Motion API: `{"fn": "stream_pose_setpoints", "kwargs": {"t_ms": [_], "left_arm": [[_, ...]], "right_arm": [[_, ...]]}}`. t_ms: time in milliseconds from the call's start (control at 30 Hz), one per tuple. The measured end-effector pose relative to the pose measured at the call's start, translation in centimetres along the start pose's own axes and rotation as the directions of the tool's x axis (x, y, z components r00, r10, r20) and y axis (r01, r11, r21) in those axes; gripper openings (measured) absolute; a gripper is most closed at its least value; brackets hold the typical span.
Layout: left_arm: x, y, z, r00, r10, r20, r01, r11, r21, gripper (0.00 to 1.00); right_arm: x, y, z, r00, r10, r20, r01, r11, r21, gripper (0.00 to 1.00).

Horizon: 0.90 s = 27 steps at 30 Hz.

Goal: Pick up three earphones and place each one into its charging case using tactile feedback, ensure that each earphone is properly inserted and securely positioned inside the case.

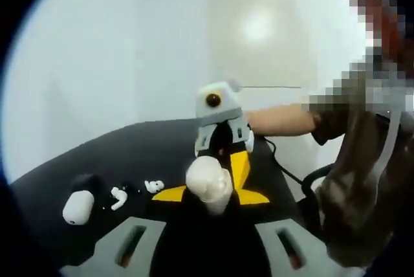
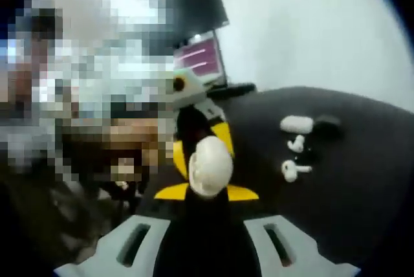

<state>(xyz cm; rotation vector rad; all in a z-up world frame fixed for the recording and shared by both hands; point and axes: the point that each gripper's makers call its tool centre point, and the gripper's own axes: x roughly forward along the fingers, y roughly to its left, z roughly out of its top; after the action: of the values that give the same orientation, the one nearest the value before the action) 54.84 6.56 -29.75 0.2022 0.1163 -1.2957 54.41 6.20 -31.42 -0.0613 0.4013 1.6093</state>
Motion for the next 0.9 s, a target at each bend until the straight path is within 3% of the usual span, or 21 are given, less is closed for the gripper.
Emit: {"fn": "stream_pose_setpoints", "kwargs": {"t_ms": [367,533,600,800,900], "left_arm": [[-0.1,0.4,0.2,0.999,0.03,0.013,-0.03,0.999,0.044,0.27],[-0.7,0.7,1.0,0.997,0.039,0.067,-0.042,0.998,0.038,0.25],[-0.7,0.6,1.2,0.996,0.035,0.077,-0.038,0.999,0.038,0.23],[-0.5,0.6,1.0,0.995,0.063,0.072,-0.072,0.988,0.14,0.23],[-0.6,0.7,1.1,0.995,0.066,0.073,-0.077,0.986,0.15,0.23]], "right_arm": [[0.0,0.0,-0.1,1.0,0.005,0.006,-0.005,0.999,0.04,0.21],[-0.3,0.0,0.1,0.999,-0.024,0.026,0.026,0.998,-0.053,0.21],[-0.3,0.1,0.1,0.999,-0.027,0.024,0.028,0.998,-0.052,0.21],[-0.2,-0.4,0.0,1.0,-0.01,0.01,0.009,0.995,0.096,0.21],[-0.2,-0.5,0.1,1.0,-0.004,0.01,0.003,0.994,0.11,0.21]]}}
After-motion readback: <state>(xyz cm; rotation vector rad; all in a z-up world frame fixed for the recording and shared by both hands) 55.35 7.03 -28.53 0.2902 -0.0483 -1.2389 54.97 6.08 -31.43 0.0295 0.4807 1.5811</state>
